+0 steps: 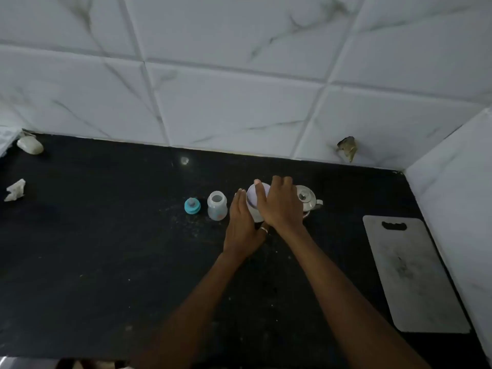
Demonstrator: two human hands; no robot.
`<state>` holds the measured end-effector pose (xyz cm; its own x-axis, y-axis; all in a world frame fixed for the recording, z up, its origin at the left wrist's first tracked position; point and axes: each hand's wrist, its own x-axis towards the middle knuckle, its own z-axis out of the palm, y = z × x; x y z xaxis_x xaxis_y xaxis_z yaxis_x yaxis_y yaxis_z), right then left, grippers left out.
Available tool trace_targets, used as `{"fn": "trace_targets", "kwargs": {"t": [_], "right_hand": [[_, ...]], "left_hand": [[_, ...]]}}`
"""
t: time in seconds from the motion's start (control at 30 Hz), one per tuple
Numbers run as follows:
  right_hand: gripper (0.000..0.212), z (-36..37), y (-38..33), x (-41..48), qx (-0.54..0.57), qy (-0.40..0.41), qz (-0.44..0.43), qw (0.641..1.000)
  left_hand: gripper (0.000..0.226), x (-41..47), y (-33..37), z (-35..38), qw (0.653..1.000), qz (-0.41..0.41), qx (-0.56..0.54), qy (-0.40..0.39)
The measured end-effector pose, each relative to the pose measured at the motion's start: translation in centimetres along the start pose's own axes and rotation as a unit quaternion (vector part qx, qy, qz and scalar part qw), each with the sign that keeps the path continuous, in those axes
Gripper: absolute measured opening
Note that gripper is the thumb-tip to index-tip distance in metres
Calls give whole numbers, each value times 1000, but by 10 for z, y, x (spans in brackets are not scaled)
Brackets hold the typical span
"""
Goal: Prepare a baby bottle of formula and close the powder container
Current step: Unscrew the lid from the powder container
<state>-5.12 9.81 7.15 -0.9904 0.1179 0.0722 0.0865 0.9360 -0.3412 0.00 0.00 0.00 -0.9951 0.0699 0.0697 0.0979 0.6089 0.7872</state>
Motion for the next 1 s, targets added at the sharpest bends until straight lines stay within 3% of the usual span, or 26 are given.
{"fn": "trace_targets", "kwargs": {"t": [0.13, 0.23, 0.47, 0.73, 0.83, 1.0], "right_hand": [[81, 4, -3, 6, -46, -47, 1, 998], [89, 8, -5, 13, -69, -78, 6, 995], [91, 16, -12, 20, -117, -109, 18, 987], [57, 23, -19, 22, -155, -125, -62, 978], [57, 27, -15, 25, -144, -131, -55, 979], [60, 28, -11, 23, -109, -108, -42, 987]], "left_hand": [[107, 10, -6, 9, 996, -69, -51, -16], [90, 29, -12, 12, 992, -83, -94, 0], [49, 42, -16, 11, 987, -6, -155, 51], [70, 40, -28, 9, 990, -74, -114, -27], [58, 45, -27, 8, 989, -82, -124, -11], [58, 46, -27, 5, 980, -94, -174, 32]]}}
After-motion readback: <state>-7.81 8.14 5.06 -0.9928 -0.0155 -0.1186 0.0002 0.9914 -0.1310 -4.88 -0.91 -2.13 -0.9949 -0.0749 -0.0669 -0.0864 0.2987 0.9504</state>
